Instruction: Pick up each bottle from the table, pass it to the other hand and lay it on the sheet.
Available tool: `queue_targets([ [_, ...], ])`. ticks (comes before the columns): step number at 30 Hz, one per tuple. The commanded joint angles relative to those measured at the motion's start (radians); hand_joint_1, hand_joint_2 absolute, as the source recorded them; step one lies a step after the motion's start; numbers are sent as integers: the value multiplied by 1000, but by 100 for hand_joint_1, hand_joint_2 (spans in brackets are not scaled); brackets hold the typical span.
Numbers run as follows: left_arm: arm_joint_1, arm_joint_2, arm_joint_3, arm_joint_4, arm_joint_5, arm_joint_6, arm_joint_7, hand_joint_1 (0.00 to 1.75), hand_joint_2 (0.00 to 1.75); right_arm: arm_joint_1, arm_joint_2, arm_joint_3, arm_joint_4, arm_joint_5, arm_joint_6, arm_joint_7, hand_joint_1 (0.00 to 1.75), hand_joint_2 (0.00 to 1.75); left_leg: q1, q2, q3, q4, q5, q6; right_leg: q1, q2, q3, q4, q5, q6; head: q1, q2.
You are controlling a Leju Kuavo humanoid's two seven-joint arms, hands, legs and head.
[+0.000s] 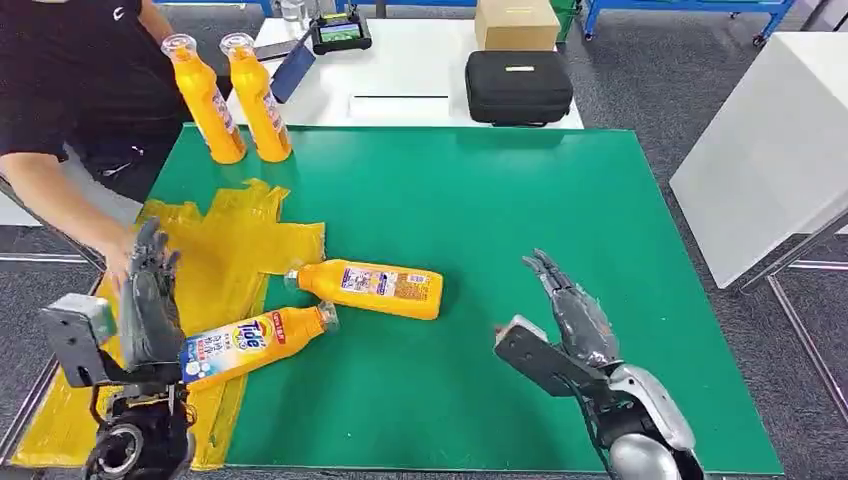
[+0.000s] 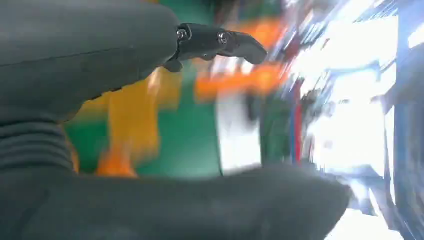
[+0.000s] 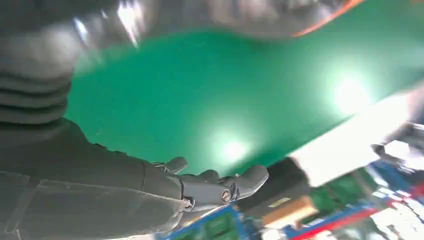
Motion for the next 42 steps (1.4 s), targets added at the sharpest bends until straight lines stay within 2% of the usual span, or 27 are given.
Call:
queue_targets([
  [1, 31, -86, 17, -120, 213, -77, 18, 0, 175, -260, -39, 4, 311, 76, 97, 55, 0, 175, 1, 6, 3, 0, -2, -3, 1, 4, 2, -1, 1, 1, 0, 0],
  [5, 4, -112, -10, -70, 230, -104, 39, 0, 175, -387, 45, 97, 461, 86, 143, 82, 0, 175, 1, 9, 4, 0, -1, -4, 0, 7, 2, -2, 2, 1, 0, 0],
  [13, 53, -120, 73, -101, 211, -101, 22, 0, 175, -456, 178, 195, 547, 125, 145, 124, 0, 175, 1, 10, 3, -1, -1, -4, 1, 8, 0, 0, 2, 0, 0, 0],
  [16, 57, -138, 92, -113, 197, -106, 27, 0, 175, -495, 198, 218, 569, 126, 152, 123, 0, 175, 3, 13, 4, 0, -3, -5, 2, 10, 1, 0, 2, 0, 0, 0],
  [17, 42, -150, 97, -115, 191, -105, 36, 0, 175, -513, 214, 226, 582, 121, 159, 124, 0, 175, 3, 9, 0, 0, -1, -3, 1, 7, -2, 1, 2, 0, 0, 0],
  [18, 36, -152, 96, -115, 188, -104, 41, 0, 175, -519, 219, 227, 585, 120, 162, 127, 0, 175, 3, 12, 2, 0, -2, -4, 2, 10, -1, 1, 2, 0, 0, 0],
  [19, 30, -153, 96, -114, 187, -103, 46, 0, 175, -522, 223, 228, 587, 119, 163, 129, 0, 175, 3, 8, -1, 1, 0, -3, 1, 6, -3, 1, 2, 0, 0, 0],
  [22, 36, -165, 108, -121, 162, -93, 57, 0, 175, -540, 236, 248, 603, 104, 172, 124, 0, 175, 3, 7, 0, 0, 0, -3, 1, 6, -2, 1, 2, 0, 0, 0],
  [28, -1, -166, 104, -112, 144, -66, 71, 0, 175, -663, 374, 318, 742, 56, 197, 114, 0, 175, 3, 13, 1, 1, -2, -5, 1, 11, -2, 2, 2, 0, 0, 0],
  [34, 26, -181, 162, -172, 134, -15, 59, 0, 175, -687, 441, 387, 797, 37, 237, 91, 0, 175, 3, 9, 0, 0, -1, -4, 2, 8, -2, 1, 1, -1, 0, 0],
  [42, 84, -200, 220, -248, 128, 15, 45, 0, 175, -693, 454, 441, 821, 15, 249, 75, 0, 175, 3, 8, -1, 0, -1, -3, 2, 7, -3, 1, 1, 0, 0, 0],
])
